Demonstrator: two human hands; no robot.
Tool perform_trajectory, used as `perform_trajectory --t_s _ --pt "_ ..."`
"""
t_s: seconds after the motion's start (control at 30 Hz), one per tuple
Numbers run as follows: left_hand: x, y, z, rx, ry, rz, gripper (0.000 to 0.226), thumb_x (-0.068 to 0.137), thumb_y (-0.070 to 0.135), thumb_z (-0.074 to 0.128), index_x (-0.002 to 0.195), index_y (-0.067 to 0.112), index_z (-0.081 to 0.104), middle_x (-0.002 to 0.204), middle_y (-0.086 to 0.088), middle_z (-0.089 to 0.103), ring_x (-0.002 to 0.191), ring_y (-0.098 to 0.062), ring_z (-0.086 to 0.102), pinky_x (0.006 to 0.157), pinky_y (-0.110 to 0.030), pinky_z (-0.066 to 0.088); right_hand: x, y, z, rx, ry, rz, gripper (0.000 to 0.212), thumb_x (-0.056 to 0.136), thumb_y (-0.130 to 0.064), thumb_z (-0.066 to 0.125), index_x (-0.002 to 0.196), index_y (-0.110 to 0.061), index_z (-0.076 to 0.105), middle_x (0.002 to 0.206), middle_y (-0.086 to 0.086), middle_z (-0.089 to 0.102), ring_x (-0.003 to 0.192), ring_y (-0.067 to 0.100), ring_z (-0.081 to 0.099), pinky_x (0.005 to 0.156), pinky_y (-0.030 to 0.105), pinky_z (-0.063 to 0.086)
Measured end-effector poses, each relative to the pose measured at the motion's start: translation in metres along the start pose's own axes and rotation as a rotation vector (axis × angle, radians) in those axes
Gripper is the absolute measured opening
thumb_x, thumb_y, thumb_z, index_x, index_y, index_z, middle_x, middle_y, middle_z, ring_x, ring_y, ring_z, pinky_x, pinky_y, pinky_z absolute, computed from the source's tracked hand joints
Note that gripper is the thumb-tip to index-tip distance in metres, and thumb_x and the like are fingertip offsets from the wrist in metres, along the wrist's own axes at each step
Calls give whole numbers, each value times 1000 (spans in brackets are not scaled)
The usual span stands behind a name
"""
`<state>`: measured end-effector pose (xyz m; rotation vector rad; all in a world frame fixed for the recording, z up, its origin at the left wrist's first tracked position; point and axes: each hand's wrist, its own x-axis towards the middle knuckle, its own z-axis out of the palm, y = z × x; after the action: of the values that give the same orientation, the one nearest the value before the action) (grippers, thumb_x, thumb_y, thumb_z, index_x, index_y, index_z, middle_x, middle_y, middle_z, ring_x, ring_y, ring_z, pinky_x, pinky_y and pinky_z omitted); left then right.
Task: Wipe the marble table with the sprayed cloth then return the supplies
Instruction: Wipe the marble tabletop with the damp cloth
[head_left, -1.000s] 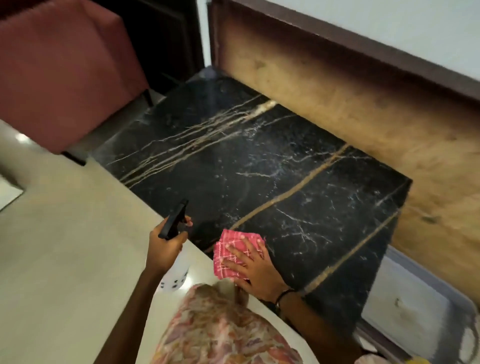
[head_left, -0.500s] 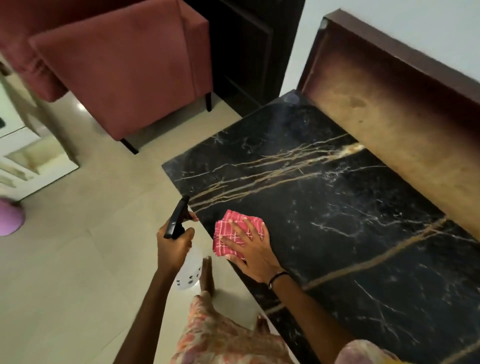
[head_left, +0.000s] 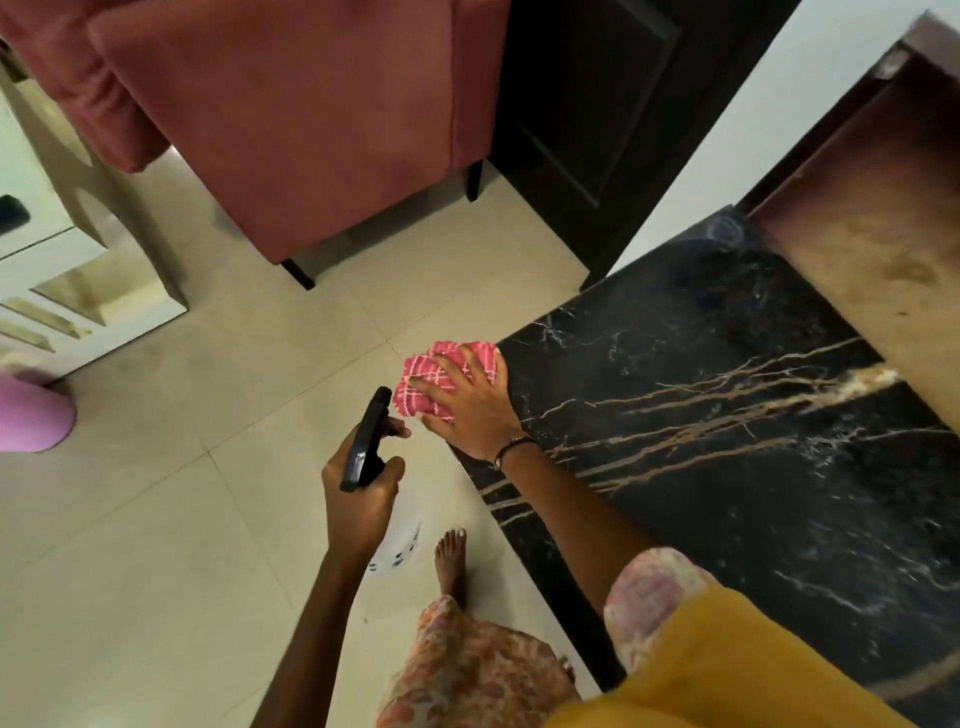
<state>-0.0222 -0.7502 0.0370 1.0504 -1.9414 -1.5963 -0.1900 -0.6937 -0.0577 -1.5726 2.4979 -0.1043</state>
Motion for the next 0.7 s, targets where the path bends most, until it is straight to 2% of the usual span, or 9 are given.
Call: perform_trajectory --t_s 0.07,0.13,0.2,0.27,0.33,0.43,0.53,0.6,0.7 --pt "10 -1 -3 -11 3 -15 72 64 1 48 99 63 55 97 -3 67 52 -32 43 46 -24 41 16 -7 -1 -3 -18 0 45 88 -55 47 129 -35 51 135 5 51 130 33 39 107 70 16" --pt "18 -7 -5 -21 -2 -34 72 64 2 48 112 56 55 96 -1 67 52 -29 42 47 -22 40 18 -10 -1 -13 -2 9 42 87 -52 49 124 -33 55 130 5 55 126 32 43 106 68 16" --pt "26 -12 -5 -26 -13 -61 71 64 2 48 129 32 55 95 4 68 51 -24 41 47 -20 40 5 -8 5 -15 33 -7 40 89 -51 46 126 -37 52 137 3 51 132 32 39 107 68 15" --pt "35 -12 -2 -14 -34 -75 68 64 3 47 131 12 53 94 9 68 51 -22 41 47 -21 39 -19 -3 11 -21 61 -31 42 94 -51 36 133 -40 44 147 1 41 141 30 28 110 67 11" --pt "42 -7 3 -20 -61 -63 66 65 1 47 130 11 54 93 9 67 52 -20 41 47 -23 38 -44 4 15 -4 78 -42 44 96 -52 30 139 -40 38 151 -1 36 144 28 20 111 66 9" --pt "53 1 13 -23 -88 -58 55 65 3 48 118 9 60 92 13 68 49 -17 42 46 -24 38 -63 18 17 31 96 -88 46 96 -52 32 140 -40 36 151 -2 35 145 27 17 112 65 9" --pt "63 8 25 1 -117 -42 53 68 3 52 120 0 58 91 16 69 50 -8 48 51 -19 40 -51 27 14 33 96 -96 44 95 -53 36 136 -39 42 151 -3 36 145 27 17 111 67 12" --pt "68 14 36 -12 -124 -68 46 74 -1 58 120 -1 59 90 20 70 55 -7 52 57 -19 42 -34 35 9 33 81 -48 44 94 -52 36 136 -40 39 152 -3 33 145 28 16 110 68 14" --pt "76 26 51 -42 -145 -65 40 73 -1 59 107 18 67 90 21 70 61 -19 53 63 -29 43 -14 58 3 13 64 31 47 93 -53 32 139 -41 34 154 -2 30 145 29 15 110 68 13"
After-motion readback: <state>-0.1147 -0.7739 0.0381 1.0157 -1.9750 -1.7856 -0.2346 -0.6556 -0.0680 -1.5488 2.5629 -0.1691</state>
